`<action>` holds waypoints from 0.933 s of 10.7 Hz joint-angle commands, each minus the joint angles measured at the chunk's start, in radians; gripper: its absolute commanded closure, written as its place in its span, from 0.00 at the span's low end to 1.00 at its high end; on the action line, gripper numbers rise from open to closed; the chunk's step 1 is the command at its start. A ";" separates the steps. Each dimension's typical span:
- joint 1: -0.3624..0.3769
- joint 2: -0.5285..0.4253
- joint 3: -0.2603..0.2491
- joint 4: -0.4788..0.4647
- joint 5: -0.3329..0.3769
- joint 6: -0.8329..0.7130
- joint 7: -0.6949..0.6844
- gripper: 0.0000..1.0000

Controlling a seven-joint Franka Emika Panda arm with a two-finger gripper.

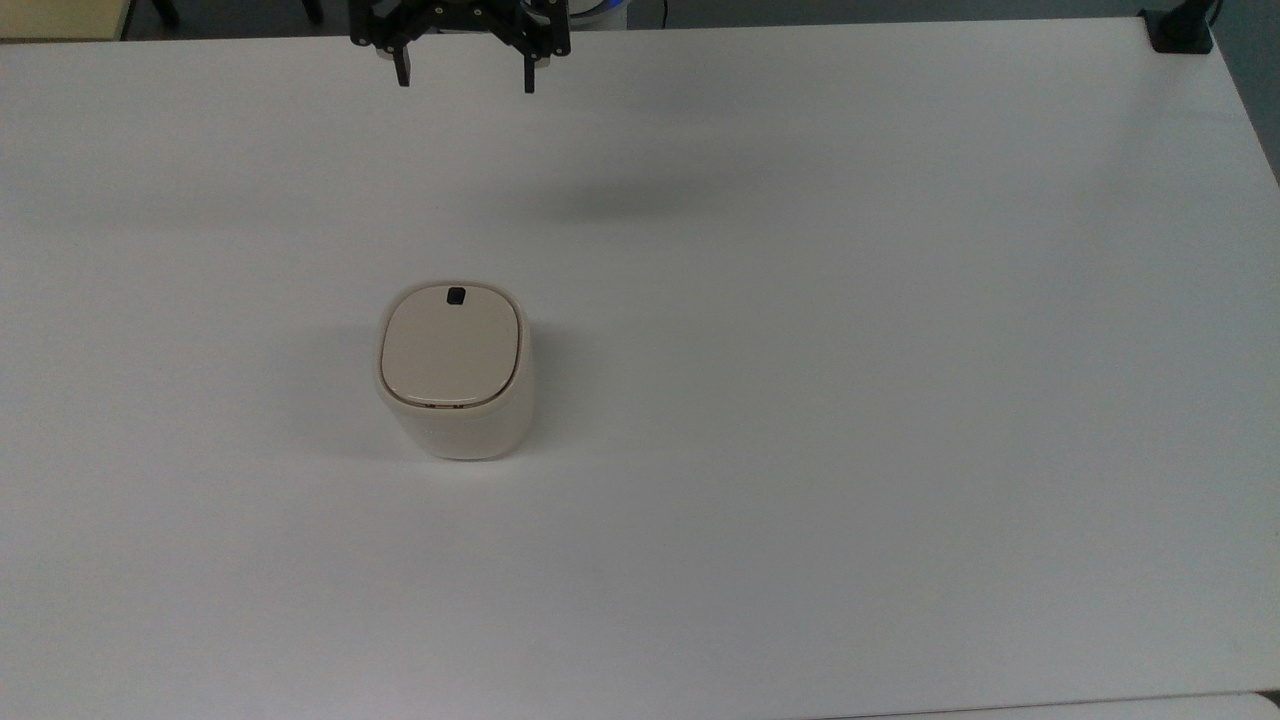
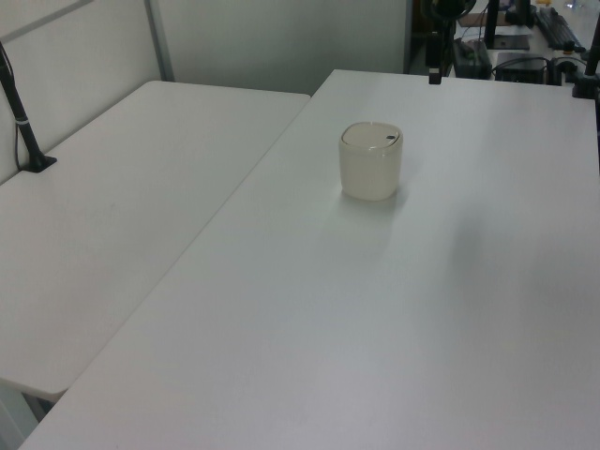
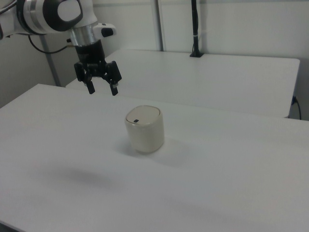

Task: Open the trash bin
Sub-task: 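Move the gripper from rest toward the cream trash bin's lid tab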

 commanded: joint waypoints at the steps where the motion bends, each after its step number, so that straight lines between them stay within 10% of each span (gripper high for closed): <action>1: 0.005 -0.033 -0.004 -0.033 0.004 -0.016 -0.025 0.00; 6: 0.002 -0.030 -0.004 -0.031 0.004 -0.013 -0.026 0.00; 10: 0.002 -0.021 -0.004 -0.031 0.005 -0.002 -0.029 0.91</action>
